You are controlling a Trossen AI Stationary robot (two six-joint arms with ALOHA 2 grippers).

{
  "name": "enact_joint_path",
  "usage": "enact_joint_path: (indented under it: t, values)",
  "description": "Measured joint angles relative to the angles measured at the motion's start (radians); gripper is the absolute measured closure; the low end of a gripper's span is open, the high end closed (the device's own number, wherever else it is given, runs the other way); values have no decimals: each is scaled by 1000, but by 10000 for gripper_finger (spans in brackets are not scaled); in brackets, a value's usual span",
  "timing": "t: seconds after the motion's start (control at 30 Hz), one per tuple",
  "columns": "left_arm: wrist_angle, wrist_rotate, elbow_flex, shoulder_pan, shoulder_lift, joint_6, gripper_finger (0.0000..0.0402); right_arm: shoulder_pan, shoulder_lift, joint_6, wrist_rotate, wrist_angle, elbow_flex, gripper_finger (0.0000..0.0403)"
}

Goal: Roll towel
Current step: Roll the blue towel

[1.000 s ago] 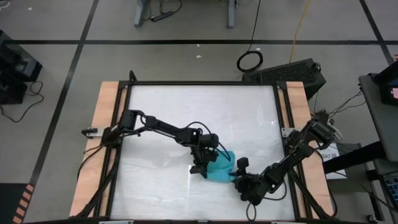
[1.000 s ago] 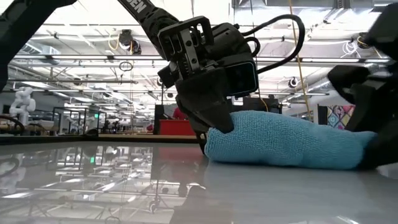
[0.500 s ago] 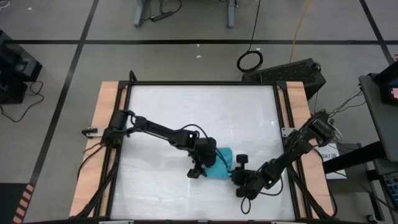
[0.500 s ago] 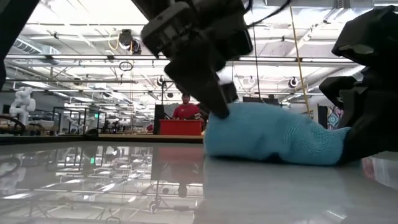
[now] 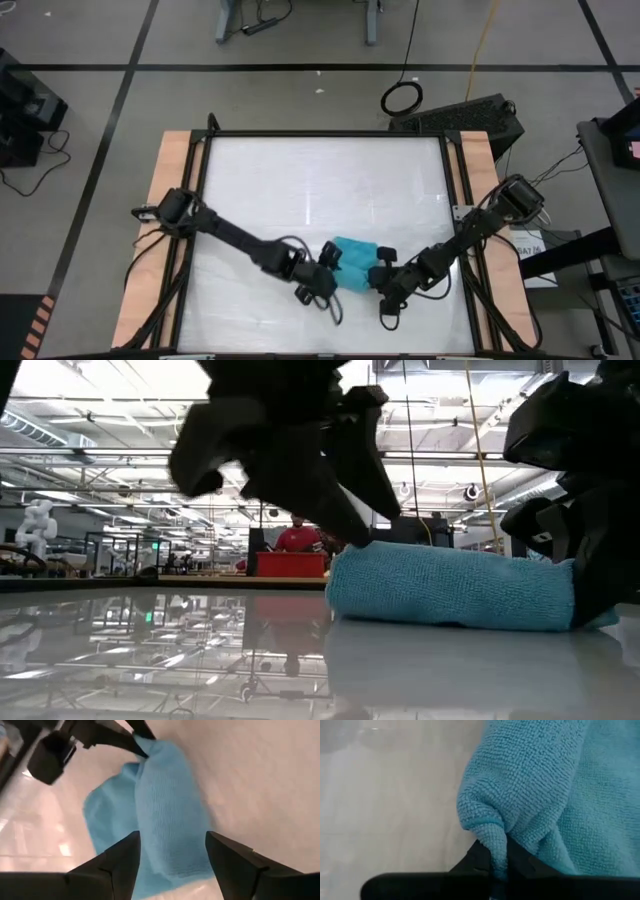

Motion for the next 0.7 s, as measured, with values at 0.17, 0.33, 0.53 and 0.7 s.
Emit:
enact_joint_path:
  t: [0.17,0.33,0.53,0.7]
  values:
    - [147,-62,-68,-37,1,87,171,-26,-2,-10,-93,43,0,395]
    - [185,-76,-111,-43,2,81,171,-39,-11,6,-145,62,-2,395]
    - [228,-49,-139,-67,2,80,171,-43,-35,22,-150,52,-3,395]
    - [231,-23,-147,-70,2,80,170,-43,-43,24,-143,53,-3,395]
